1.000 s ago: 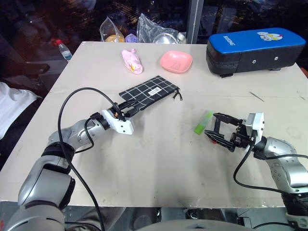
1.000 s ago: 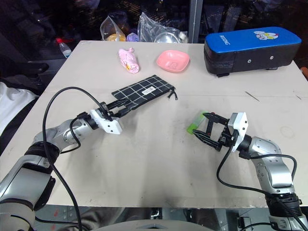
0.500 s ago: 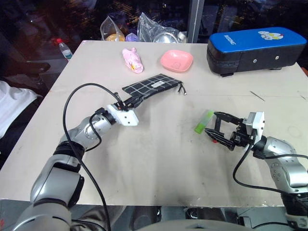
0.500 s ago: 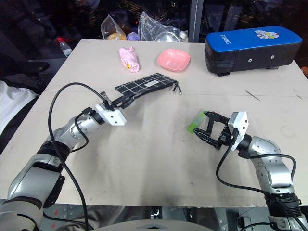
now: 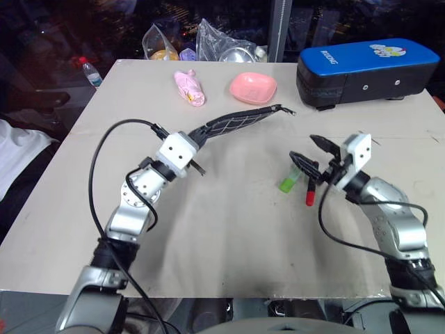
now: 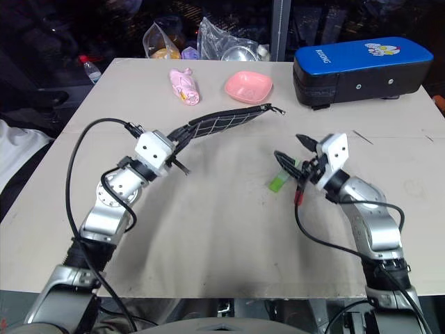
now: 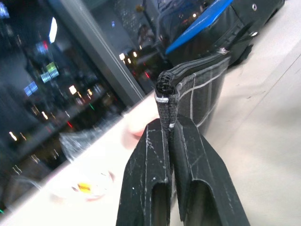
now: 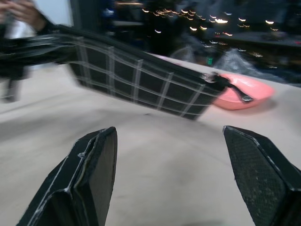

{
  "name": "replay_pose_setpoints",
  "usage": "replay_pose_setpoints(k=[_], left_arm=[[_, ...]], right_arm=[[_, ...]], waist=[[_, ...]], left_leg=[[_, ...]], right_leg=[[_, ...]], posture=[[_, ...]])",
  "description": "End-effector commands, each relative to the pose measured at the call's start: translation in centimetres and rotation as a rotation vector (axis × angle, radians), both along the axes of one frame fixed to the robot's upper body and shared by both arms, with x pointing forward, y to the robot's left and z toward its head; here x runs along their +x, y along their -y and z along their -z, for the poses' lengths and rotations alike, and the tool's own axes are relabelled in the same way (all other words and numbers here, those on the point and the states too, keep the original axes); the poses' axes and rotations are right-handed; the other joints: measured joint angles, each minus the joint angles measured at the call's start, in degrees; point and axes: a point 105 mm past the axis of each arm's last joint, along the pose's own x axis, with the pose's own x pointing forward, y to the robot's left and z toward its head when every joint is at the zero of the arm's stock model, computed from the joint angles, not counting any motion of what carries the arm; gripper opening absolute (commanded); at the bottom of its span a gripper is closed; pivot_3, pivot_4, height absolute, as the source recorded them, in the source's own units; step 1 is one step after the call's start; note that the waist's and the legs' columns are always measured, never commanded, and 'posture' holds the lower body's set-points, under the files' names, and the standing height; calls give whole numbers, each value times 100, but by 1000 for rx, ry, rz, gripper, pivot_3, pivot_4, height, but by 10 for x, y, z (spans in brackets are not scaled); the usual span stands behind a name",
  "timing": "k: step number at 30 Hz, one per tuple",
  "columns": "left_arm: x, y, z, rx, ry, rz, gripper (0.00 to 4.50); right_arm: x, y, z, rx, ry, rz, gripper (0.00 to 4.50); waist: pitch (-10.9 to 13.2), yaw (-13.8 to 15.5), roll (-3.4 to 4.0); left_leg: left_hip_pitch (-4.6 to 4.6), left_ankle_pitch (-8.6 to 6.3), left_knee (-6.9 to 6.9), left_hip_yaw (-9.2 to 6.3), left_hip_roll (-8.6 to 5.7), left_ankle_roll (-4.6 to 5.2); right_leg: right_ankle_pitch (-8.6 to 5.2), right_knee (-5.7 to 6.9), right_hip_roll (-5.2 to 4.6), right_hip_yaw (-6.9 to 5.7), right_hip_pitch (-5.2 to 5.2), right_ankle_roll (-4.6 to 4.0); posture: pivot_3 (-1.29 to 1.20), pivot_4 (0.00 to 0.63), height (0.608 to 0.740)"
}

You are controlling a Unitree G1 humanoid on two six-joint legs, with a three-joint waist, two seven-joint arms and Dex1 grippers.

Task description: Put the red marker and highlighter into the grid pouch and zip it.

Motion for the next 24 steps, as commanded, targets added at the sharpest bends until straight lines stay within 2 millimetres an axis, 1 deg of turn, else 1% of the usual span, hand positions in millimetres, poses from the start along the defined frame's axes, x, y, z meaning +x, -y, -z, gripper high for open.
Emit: replay_pose_setpoints(k=[1, 4, 8, 10, 12, 17, 21, 24], left_arm=[[-10, 8, -8, -50, -16, 2, 154], [-18, 16, 3, -55, -66, 27, 154], [-28, 25, 18, -46, -114, 65, 154], [-31, 27, 25, -18, -128, 76, 154], [-33, 27, 30, 7, -134, 74, 154], [-34, 26, 35, 26, -136, 64, 154], [-36, 28, 36, 28, -137, 68, 154], [-37, 27, 38, 31, -140, 66, 154]], right_arm=[[16, 1, -9, -57, -6, 104, 3606], [30, -2, -10, -116, -3, 122, 3606], [44, -10, -11, -221, 30, 88, 3606], [47, -13, -9, -345, 84, 50, 3606], [51, -13, -7, -425, 111, 42, 3606], [56, -18, -9, -454, 122, 11, 3606], [59, -19, -1, -511, 93, -18, 3606], [62, -19, 3, -511, 49, -35, 3606]], waist=[[0, 2, -1], [-1, 22, 1], [-1, -23, 1], [0, -38, 2], [0, -39, 2], [0, -67, 3], [0, -69, 3], [1, -68, 3]], left_leg=[[-1, 1, 0, -4, 0, -2], [-4, 7, -4, -14, 3, -12], [-1, 8, -7, -12, 2, -13], [-2, 8, -8, -16, 3, -13], [-2, 8, -12, -15, 2, -13], [-1, 8, -13, -14, 3, -13], [-1, 8, -13, -13, 5, -13], [-1, 8, -13, -13, 5, -13]], right_leg=[[0, 0, 3, -2, 0, 0], [-1, 0, 14, -11, 1, -2], [0, -2, 14, -2, 0, -2], [0, -2, 14, -5, 0, -2], [0, -6, 14, -3, -1, -2], [0, -6, 14, -3, -2, -3], [0, -7, 13, -2, -2, -2], [0, -6, 13, -3, -2, -3]], posture=[[0, 150, 740], [0, 150, 740], [0, 150, 740], [0, 150, 740], [0, 150, 740], [0, 150, 740], [0, 150, 740], [0, 150, 740]])
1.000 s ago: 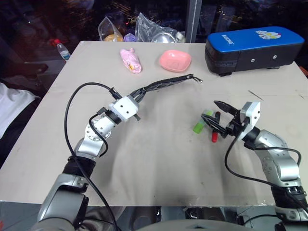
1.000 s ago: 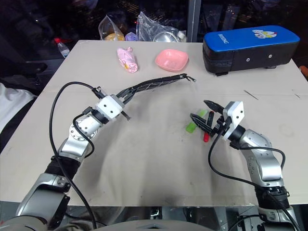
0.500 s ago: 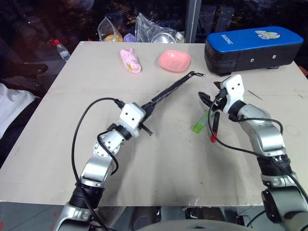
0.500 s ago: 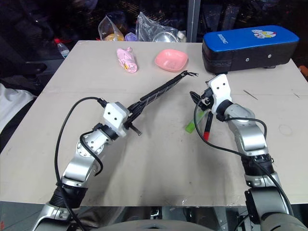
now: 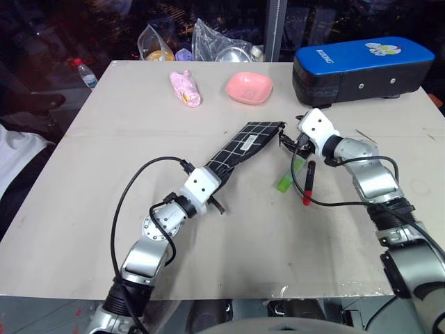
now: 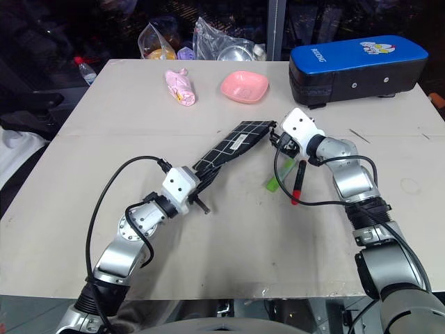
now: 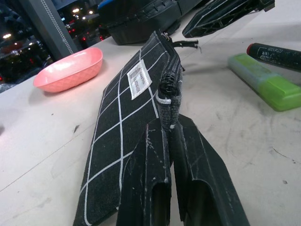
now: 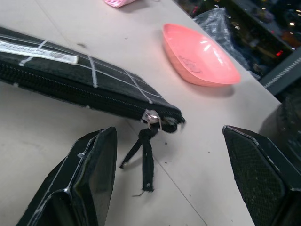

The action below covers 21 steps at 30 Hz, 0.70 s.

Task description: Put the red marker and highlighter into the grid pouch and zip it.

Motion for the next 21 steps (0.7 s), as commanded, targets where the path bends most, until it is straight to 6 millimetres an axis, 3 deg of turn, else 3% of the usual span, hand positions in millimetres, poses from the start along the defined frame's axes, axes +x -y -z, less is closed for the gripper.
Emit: replay_pose_setpoints(k=[1, 11, 21], left_arm=[[-4, 2, -12, -6, 56, 15, 154], [-5, 1, -13, -23, 54, 2, 154], [-5, -1, -14, -24, 57, -8, 154]], right_arm=[[2, -4, -12, 21, -5, -29, 3606], [22, -8, -5, 254, -225, 55, 3606], [32, -15, 1, 313, -311, 61, 3606]], waist=[[0, 4, 0], [1, -1, 2], [3, -11, 5]], left_leg=[[0, 0, 0, 0, 0, 0], [0, 0, -2, 1, 2, 0], [-1, 0, -4, 1, 3, 0]], right_leg=[[0, 0, 0, 0, 0, 0], [0, 0, -1, 0, 0, -1], [0, -1, -3, -1, -2, -1]], posture=[[0, 150, 740], [0, 150, 740], [0, 150, 740]])
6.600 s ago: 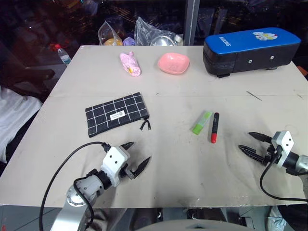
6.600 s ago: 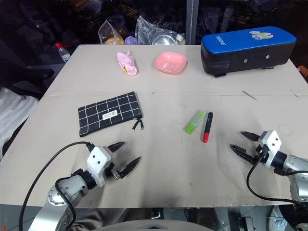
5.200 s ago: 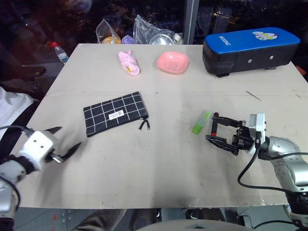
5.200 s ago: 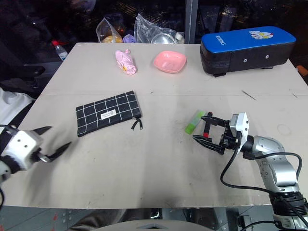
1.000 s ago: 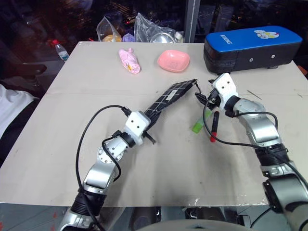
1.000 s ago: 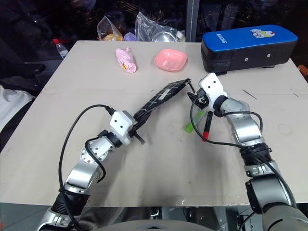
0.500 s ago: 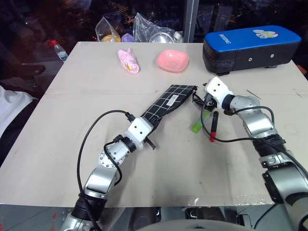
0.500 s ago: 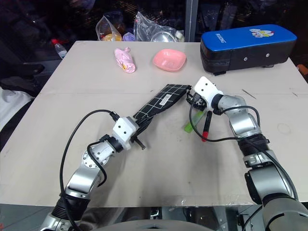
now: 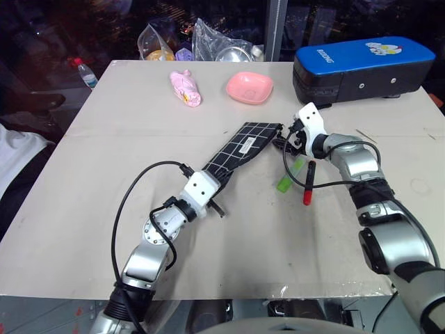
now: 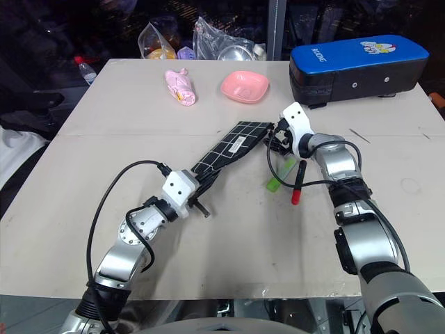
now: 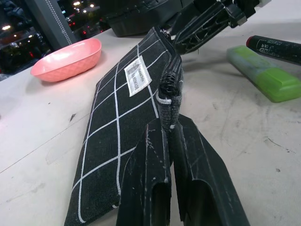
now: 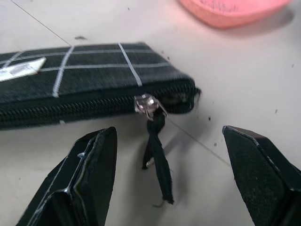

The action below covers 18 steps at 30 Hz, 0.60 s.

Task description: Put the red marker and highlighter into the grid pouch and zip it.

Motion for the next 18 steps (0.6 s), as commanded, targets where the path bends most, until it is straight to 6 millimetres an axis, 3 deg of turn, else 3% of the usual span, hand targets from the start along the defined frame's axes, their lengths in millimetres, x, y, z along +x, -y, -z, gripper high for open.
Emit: replay_pose_setpoints(k=[1, 7, 11, 16, 18], left_arm=[[-2, 1, -19, -12, 74, 4, 154], [-3, 2, -18, -15, 71, 5, 154], [-3, 2, -17, -15, 68, 4, 0], [-3, 2, -17, -15, 68, 4, 0], [-3, 2, -17, -14, 68, 4, 0]], right_arm=[[5, -6, -23, 41, 63, -20, 3606], [5, -9, -24, 17, 87, -47, 3606], [4, -9, -23, 2, 102, -63, 2394], [3, -10, -20, 0, 105, -73, 59], [3, -10, -21, -5, 112, -74, 59]], waist=[[0, -1, 1], [1, -3, 1], [1, -3, 1], [1, -4, 2], [1, -3, 2]], left_leg=[[1, 0, -1, 0, 0, 0], [0, 0, -1, 1, 1, 0], [0, 0, -2, 1, 1, 0], [0, 0, -2, 1, 2, 0], [0, 0, -2, 1, 2, 0]], right_leg=[[0, 1, 0, 0, 0, 0], [0, 0, 0, 0, -1, 0], [0, 0, 0, 0, -1, 0], [0, -1, -1, 0, -1, 0], [0, 0, -1, 0, -2, 0]], posture=[[0, 150, 740], [0, 150, 740], [0, 150, 740], [0, 150, 740], [0, 150, 740]])
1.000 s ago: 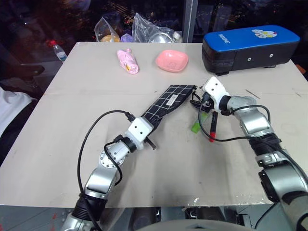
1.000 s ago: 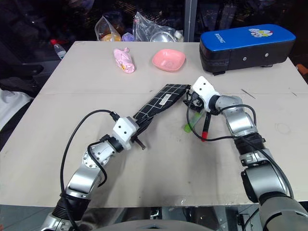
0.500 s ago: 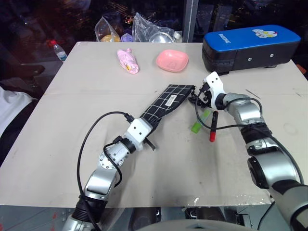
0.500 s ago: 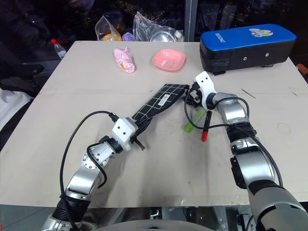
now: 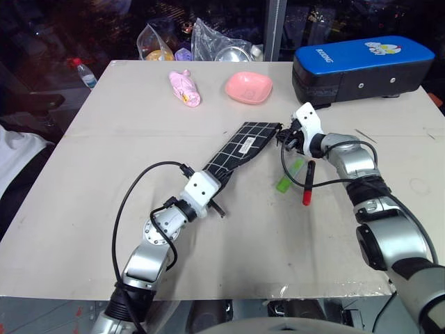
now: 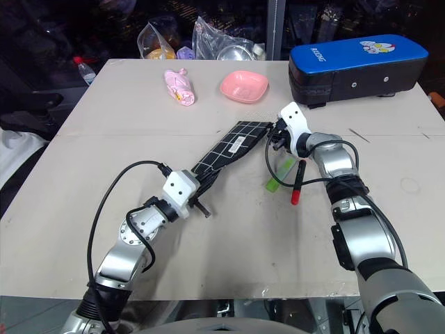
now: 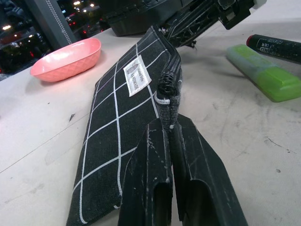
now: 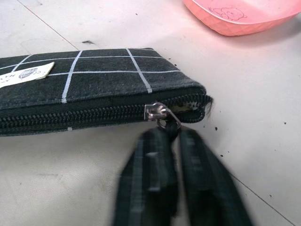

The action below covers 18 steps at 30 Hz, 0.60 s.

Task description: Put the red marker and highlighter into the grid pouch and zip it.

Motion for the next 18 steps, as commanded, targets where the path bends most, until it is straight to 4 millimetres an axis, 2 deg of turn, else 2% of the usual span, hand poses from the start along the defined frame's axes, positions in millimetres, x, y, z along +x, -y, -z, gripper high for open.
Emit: replay_pose_setpoints(k=[1, 10, 18], left_arm=[[-3, 1, -18, -16, 65, 7, 0], [2, 0, -22, -28, 91, -29, 0], [6, 0, -25, -44, 110, -64, 0]], right_arm=[[2, -5, -18, -6, 76, -24, 59], [-8, -11, -15, -147, 162, -121, 59], [-16, -14, -20, -177, 193, -165, 59]], waist=[[0, 0, 0], [1, 3, 1], [1, 2, 2]], left_leg=[[0, 0, 0, 0, 0, 0], [0, 0, -1, 0, 2, 0], [-1, 0, -1, 0, 2, 0]], right_leg=[[0, 0, 0, 0, 0, 0], [0, 0, -1, 0, -1, 0], [0, -1, -2, 0, -1, 0]], posture=[[0, 150, 740], [0, 150, 740], [0, 150, 740]])
